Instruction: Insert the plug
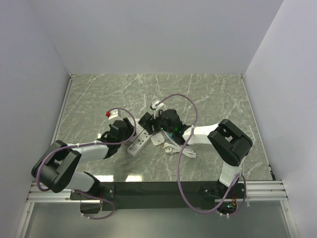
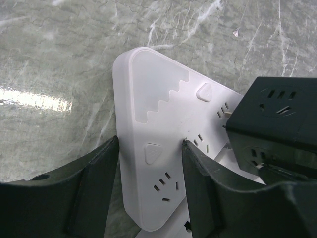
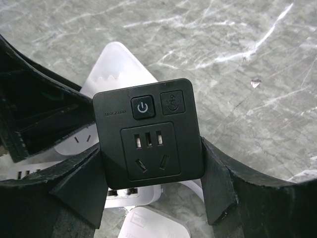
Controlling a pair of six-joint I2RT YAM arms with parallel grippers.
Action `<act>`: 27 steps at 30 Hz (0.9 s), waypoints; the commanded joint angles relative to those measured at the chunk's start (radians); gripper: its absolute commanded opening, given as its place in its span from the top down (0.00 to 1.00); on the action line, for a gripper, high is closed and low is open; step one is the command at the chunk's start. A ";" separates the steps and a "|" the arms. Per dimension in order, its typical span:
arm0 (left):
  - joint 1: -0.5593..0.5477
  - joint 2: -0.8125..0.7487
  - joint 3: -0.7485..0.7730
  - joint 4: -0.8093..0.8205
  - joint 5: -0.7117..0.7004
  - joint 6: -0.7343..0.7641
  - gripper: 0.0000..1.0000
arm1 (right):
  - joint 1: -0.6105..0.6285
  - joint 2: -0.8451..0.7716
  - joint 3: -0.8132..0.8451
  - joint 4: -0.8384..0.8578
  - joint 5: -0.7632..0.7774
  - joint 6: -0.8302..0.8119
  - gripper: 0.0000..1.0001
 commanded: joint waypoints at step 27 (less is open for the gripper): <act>-0.010 0.033 0.002 -0.120 0.008 0.044 0.47 | 0.019 0.123 0.166 -0.169 0.115 -0.061 1.00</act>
